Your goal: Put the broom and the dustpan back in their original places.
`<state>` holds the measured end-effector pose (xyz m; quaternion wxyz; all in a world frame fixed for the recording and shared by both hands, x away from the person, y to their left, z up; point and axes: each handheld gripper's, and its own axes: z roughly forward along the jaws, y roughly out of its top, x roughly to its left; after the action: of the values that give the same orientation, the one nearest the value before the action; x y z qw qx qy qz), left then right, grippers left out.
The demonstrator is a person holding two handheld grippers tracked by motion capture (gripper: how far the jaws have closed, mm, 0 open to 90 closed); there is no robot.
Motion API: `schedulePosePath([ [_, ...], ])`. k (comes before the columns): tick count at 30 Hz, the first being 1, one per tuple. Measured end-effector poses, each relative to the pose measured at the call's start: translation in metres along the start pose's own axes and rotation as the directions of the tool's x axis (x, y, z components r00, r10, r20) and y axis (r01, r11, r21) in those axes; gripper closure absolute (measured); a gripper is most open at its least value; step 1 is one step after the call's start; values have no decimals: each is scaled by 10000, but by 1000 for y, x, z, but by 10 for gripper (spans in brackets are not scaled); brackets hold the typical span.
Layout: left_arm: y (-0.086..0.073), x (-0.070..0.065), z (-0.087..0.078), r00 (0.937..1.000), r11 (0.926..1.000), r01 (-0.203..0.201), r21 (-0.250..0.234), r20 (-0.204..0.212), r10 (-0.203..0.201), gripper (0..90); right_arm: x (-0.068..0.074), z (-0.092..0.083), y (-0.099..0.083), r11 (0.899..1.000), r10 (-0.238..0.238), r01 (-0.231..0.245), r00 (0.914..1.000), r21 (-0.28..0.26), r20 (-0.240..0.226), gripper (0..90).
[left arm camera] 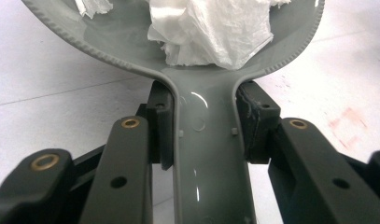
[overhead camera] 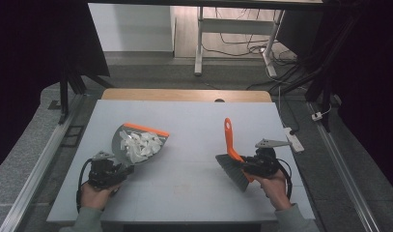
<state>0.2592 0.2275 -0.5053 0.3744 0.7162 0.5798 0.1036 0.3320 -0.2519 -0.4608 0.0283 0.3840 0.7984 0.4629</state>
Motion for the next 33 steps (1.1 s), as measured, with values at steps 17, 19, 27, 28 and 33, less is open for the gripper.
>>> schedulePosePath([
  [17, 5, 13, 28, 9842, 9920, 1259, 110, -1268, -1235, 619, -8, -3, -4, 9984, 195, -188, 9997, 531, -133, 703],
  [19, 5, 15, 29, 9813, 9907, 1361, 59, -1383, -1340, 619, -8, -1, -5, 9974, 197, -182, 9996, 697, -195, 703],
  [27, 6, 15, 34, 9749, 9857, 1682, 105, -1497, -1647, 618, -17, 15, -6, 9885, 527, -510, 9986, 1420, -82, 703],
  [28, 6, 15, 35, 9741, 9852, 1710, 118, -1520, -1672, 618, -19, 16, -6, 9884, 550, -546, 9985, 1418, 14, 703],
  [33, 6, 16, 39, 9721, 9828, 1838, 186, -1519, -1789, 618, -32, 20, -6, 9837, 932, -968, 9952, 1516, 304, 701],
])
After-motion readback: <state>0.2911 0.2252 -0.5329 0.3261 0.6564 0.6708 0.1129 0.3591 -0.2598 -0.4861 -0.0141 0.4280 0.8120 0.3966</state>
